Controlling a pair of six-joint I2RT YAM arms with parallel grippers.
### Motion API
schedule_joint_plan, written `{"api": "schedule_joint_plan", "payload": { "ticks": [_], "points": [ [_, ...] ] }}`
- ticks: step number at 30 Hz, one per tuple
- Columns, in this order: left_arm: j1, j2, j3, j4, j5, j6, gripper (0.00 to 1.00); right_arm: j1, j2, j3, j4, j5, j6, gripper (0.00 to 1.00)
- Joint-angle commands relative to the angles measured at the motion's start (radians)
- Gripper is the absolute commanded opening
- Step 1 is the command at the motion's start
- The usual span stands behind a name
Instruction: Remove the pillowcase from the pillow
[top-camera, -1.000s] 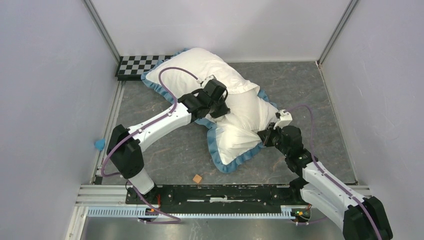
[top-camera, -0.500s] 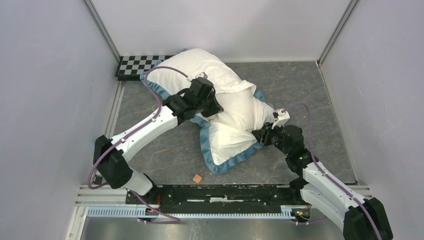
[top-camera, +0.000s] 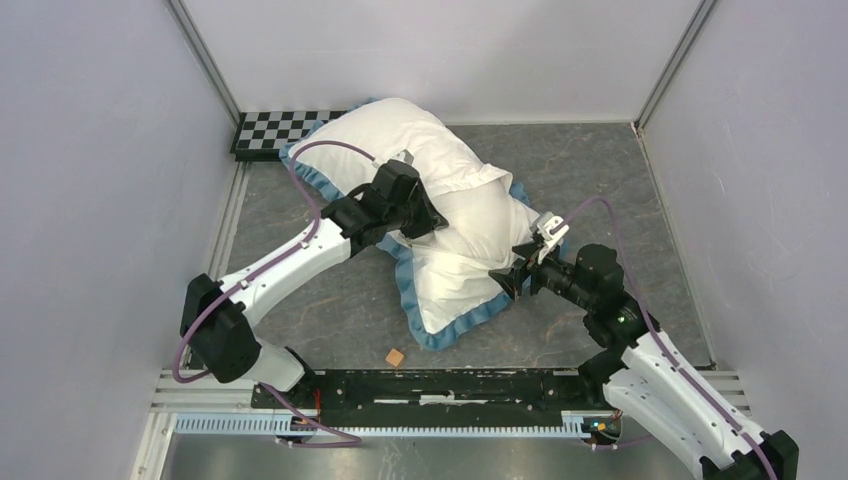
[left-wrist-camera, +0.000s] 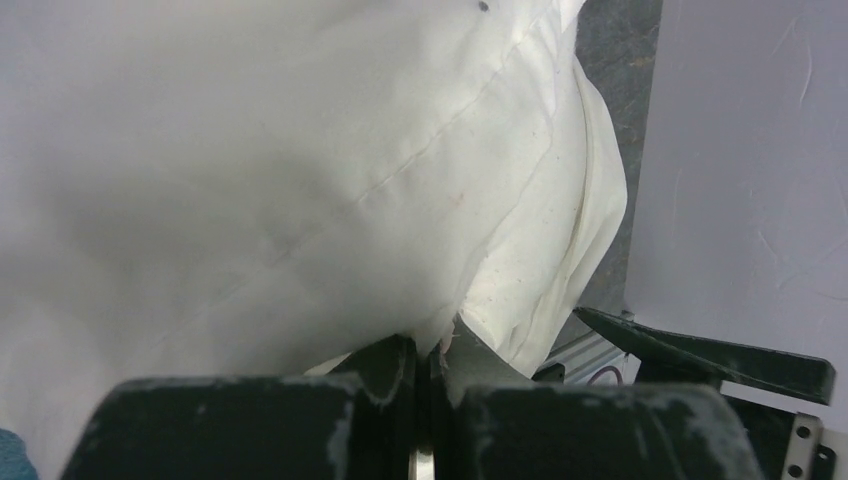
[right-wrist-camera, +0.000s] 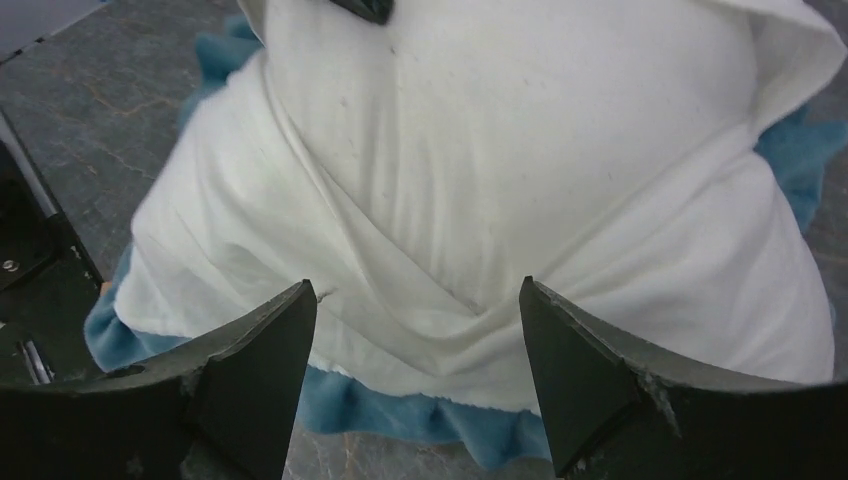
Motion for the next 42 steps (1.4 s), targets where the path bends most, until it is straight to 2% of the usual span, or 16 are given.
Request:
{"api": "schedule_joint_plan", "payload": {
  "ticks": [1,5,8,13,18,23,26,31,37,42],
  "points": [
    [0.008,-0.030,-0.003,0.159,0.044,0.004,0.02,0.019,0.071,0.101,0.094,-0.159,-0.067,0.81],
    [0.008,-0.052,-0.032,0.161,0.050,-0.001,0.02,0.056,0.179,0.143,0.201,-0.237,-0.075,0.83],
    [0.008,-0.062,-0.047,0.161,0.048,0.000,0.02,0.100,0.282,0.205,0.200,-0.288,-0.115,0.83],
    [0.008,-0.060,-0.040,0.161,0.046,0.011,0.02,0.220,0.371,0.222,0.182,-0.344,-0.163,0.77],
    [0.008,-0.047,-0.002,0.152,0.052,0.022,0.02,0.273,0.357,0.120,0.180,-0.284,-0.171,0.74],
    [0.010,-0.027,0.072,0.116,0.035,0.048,0.02,0.286,0.331,0.018,0.193,-0.312,-0.153,0.66],
    [0.010,-0.018,0.111,0.098,0.023,0.057,0.02,0.298,0.295,-0.038,0.199,-0.284,-0.134,0.65],
    [0.011,-0.017,0.148,0.091,0.020,0.058,0.02,0.299,0.274,-0.090,0.209,-0.220,-0.097,0.58],
    [0.016,-0.012,0.218,0.055,0.010,0.076,0.02,0.315,0.313,-0.155,0.289,-0.248,-0.026,0.54],
    [0.036,0.003,0.263,0.011,-0.038,0.117,0.02,0.328,0.278,-0.183,0.291,-0.253,-0.009,0.49]
  ]
}}
